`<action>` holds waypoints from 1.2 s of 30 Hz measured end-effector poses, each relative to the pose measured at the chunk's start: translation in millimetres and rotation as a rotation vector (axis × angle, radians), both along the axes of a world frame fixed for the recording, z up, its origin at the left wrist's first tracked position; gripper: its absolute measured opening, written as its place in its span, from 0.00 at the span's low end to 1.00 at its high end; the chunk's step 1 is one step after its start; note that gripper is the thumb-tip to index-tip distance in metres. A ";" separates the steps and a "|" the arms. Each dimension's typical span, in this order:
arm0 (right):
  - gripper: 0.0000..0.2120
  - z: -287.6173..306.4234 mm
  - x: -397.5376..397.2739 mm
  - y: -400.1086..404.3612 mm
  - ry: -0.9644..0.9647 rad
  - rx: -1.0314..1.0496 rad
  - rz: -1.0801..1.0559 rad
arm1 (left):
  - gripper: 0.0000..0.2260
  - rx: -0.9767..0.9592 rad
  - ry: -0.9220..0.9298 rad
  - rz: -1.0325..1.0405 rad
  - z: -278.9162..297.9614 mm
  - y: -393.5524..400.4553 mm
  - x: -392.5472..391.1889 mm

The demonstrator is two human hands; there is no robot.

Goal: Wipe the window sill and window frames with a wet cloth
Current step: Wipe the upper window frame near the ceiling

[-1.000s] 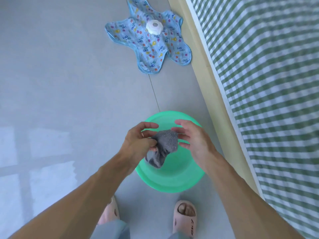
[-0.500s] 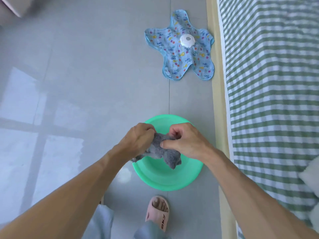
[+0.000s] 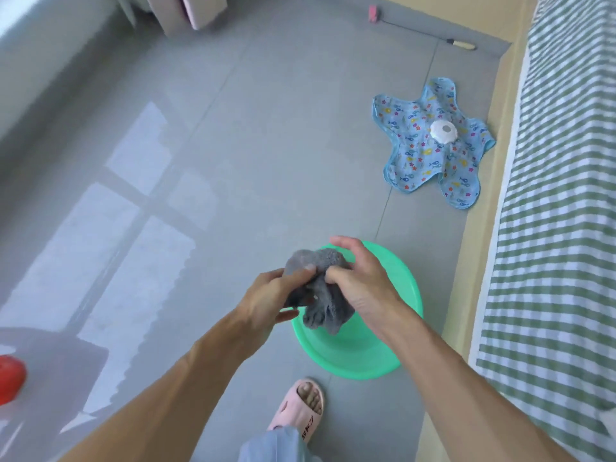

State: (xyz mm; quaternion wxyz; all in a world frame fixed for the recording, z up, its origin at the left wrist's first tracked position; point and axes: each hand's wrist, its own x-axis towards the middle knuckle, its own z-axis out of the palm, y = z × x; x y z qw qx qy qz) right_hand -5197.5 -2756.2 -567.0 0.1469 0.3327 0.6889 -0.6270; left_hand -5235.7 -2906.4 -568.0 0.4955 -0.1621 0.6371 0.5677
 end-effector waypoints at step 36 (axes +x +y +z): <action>0.14 153.1 -33.9 -648.9 0.111 -0.389 0.927 | 0.07 -0.492 0.395 1.279 157.4 -619.6 86.5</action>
